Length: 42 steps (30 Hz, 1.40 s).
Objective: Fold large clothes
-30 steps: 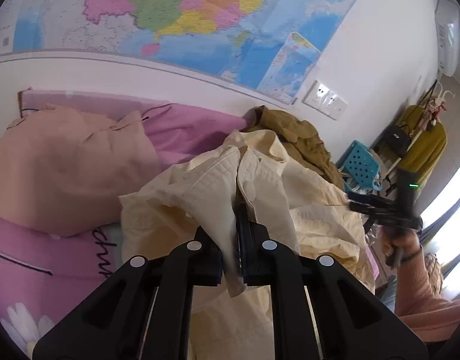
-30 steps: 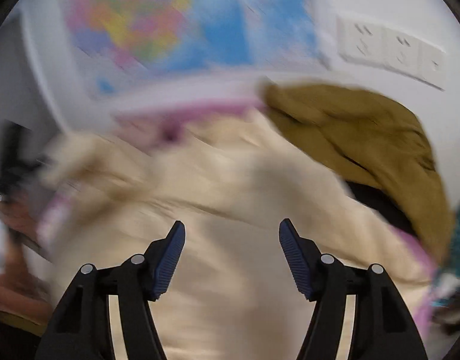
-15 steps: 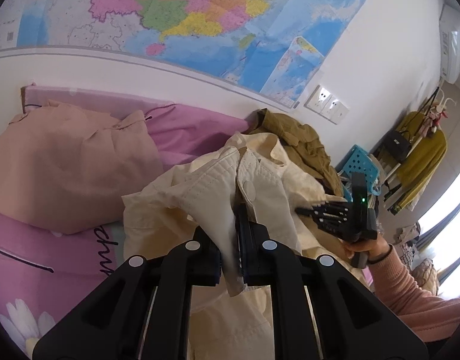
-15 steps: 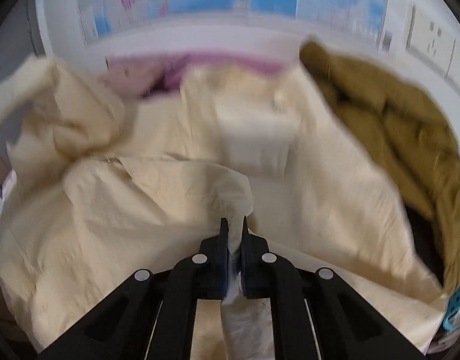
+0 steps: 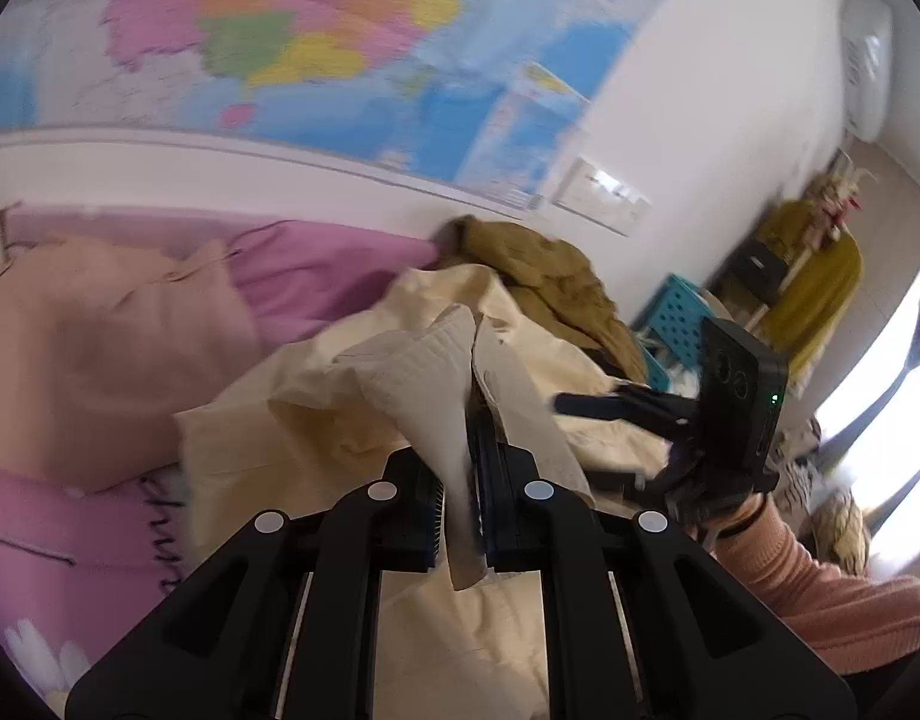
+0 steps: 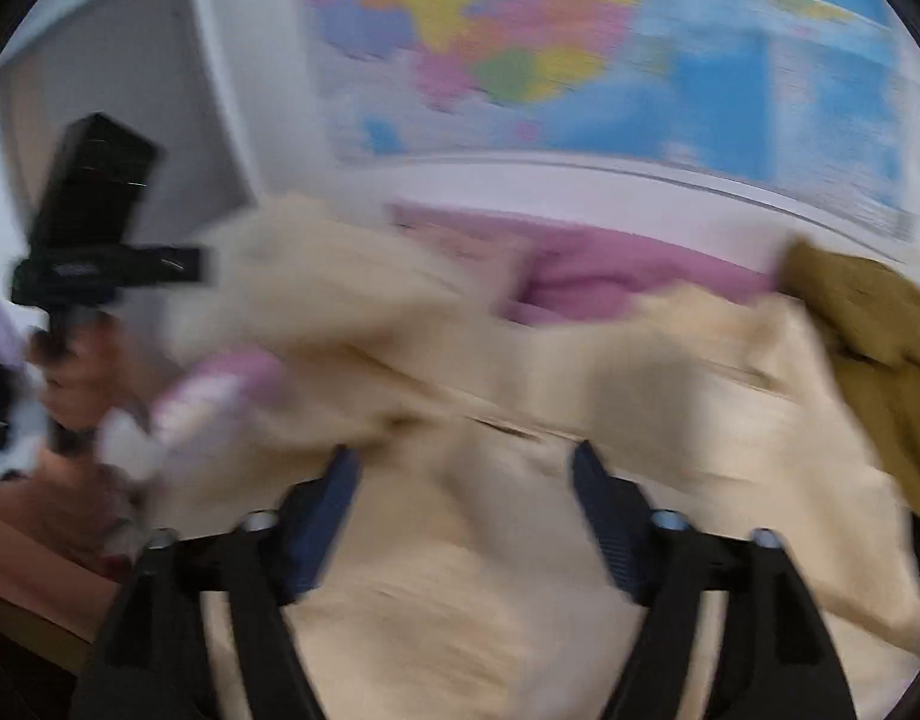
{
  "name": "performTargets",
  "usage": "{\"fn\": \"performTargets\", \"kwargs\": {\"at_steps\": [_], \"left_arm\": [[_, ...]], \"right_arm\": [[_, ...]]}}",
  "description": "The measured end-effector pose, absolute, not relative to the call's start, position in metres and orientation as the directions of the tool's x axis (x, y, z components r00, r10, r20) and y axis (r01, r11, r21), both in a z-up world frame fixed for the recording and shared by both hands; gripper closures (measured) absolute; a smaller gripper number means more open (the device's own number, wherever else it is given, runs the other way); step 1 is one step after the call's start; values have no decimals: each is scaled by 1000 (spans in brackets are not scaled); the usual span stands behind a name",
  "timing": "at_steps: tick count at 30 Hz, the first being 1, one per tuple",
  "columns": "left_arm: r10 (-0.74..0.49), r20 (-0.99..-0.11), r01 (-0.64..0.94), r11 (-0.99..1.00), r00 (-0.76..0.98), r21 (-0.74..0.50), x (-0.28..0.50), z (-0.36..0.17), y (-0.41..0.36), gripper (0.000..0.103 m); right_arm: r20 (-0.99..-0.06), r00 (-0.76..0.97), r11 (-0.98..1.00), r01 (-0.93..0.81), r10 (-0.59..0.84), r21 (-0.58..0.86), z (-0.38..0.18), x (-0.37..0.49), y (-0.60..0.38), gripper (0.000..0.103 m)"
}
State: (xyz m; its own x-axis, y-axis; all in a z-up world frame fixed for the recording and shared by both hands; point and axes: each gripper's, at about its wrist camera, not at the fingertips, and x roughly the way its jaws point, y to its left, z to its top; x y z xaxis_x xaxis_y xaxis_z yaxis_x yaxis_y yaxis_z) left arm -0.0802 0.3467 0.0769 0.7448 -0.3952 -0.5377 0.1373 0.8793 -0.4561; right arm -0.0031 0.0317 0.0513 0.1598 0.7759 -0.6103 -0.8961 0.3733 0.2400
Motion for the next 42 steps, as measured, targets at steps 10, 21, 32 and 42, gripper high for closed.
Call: {"fn": "performTargets", "kwargs": {"at_steps": [10,21,32,42], "left_arm": [[-483,-520,244,853,705,-461,-76,84,316,40],[-355,-746,161,933,563,-322,-65,-12,302,44],[-309,-787,166,951,533,-261,-55,-33,278,45],[-251,-797,176,967,549,-184,-59,-26,259,45]], "right_arm": [[-516,276,420,-888,811,185,62,1,33,94],[-733,316,683,-679,603,269,3,82,-125,48],[-493,145,494,-496,858,714,-21,49,-213,10],[-495,145,502,-458,857,734,-34,60,-154,78]]}}
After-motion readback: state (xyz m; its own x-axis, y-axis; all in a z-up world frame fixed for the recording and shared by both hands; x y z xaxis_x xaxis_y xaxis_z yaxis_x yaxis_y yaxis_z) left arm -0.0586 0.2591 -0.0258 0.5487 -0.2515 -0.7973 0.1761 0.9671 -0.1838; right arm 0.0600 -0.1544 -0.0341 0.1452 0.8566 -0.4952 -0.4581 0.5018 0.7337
